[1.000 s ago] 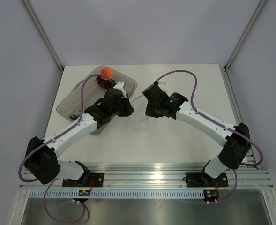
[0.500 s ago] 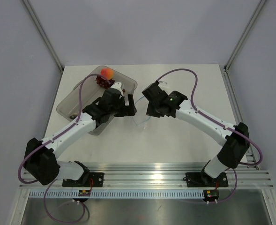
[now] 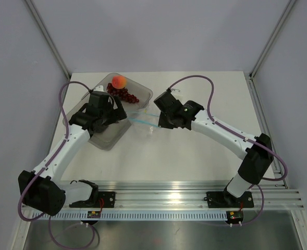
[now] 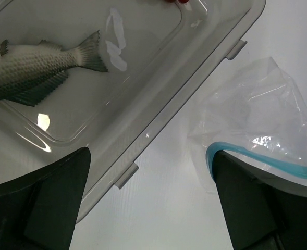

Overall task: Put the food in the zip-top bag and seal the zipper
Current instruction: Open the zipper of the food storage bag.

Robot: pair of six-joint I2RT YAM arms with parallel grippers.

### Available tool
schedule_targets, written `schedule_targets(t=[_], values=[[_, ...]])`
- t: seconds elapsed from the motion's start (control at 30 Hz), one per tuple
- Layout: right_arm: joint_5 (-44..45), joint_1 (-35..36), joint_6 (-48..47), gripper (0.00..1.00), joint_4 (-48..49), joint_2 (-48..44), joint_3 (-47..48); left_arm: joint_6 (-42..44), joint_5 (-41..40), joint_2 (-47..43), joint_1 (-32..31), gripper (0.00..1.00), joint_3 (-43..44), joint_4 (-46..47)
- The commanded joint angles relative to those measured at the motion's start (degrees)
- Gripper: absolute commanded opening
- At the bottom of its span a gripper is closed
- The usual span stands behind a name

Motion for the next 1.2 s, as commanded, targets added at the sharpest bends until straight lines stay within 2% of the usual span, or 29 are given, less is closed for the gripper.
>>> schedule_targets(t=[0.0,0.2,0.27,0.33,0.4,0.43,0.47,0.67,0.77,0.8,0.83,0.9,0.93,1.03,1.07,1.1,1.17], values=[[1.7,0.0,-2.0,0.0,-2.5,-0.2,2.1,-0.6,-1.2,-2.3,2.0,0.99,-0.8,0.1],[0.9,-0.1,-2.3,0.0,-2.0,-0.5,1.6,-4.4,-4.8,-1.1,5.4,0.99,-1.1,-2.6],[1.0,-0.1,-2.2,0.0,-1.8,-1.1,1.1,-4.2,-4.5,-0.3,6.8,0.99,-0.2,-3.8],[1.1,-0.1,-2.1,0.0,-1.8,-1.3,0.8,-1.4,-0.9,-0.3,7.3,0.99,0.4,-2.2],[1.1,-0.1,-2.0,0.0,-1.8,-1.4,0.8,1.6,9.7,-2.6,7.3,0.99,-0.9,1.8],[1.1,0.0,-2.0,0.0,-1.8,-1.2,0.8,4.5,14.0,-3.6,7.2,0.99,-2.0,6.8],[0.9,-0.1,-2.0,0.0,-1.7,-1.1,1.0,5.4,21.2,-4.5,7.2,0.99,-3.3,8.9],[0.0,-0.1,-2.0,0.0,-1.7,0.3,2.3,11.6,38.8,-5.4,7.1,0.99,-2.2,11.7],[-0.3,-0.1,-2.0,0.0,-1.8,0.8,2.6,11.7,48.1,-7.5,7.1,0.99,-2.8,14.4],[-0.4,0.0,-1.9,0.0,-1.7,0.8,2.6,10.8,49.0,-8.2,7.2,0.99,-3.1,15.8],[-0.5,-0.1,-1.8,0.0,-1.8,0.8,2.6,9.1,48.8,-9.0,7.2,0.99,-3.7,18.2],[-0.5,-0.1,-1.9,0.0,-1.8,0.7,2.6,7.6,41.9,-9.4,7.8,0.99,-2.9,17.5],[-0.5,-0.1,-1.9,0.0,-1.8,0.4,2.5,7.4,39.0,-8.4,8.4,0.99,-0.8,13.4],[-0.6,-0.1,-1.9,0.0,-1.8,-0.3,2.0,4.5,22.5,-3.3,10.4,0.99,2.6,2.7],[-0.3,-0.1,-1.9,0.0,-1.7,-0.5,1.6,2.8,11.9,-1.8,11.4,0.99,5.3,-0.9],[-0.3,-0.1,-2.0,0.0,-1.8,-1.1,1.4,-0.2,7.7,2.1,12.1,0.99,6.6,-7.4],[0.0,-0.1,-2.0,0.0,-1.6,-1.6,0.9,-3.5,0.1,5.4,13.7,0.99,9.4,-12.2]])
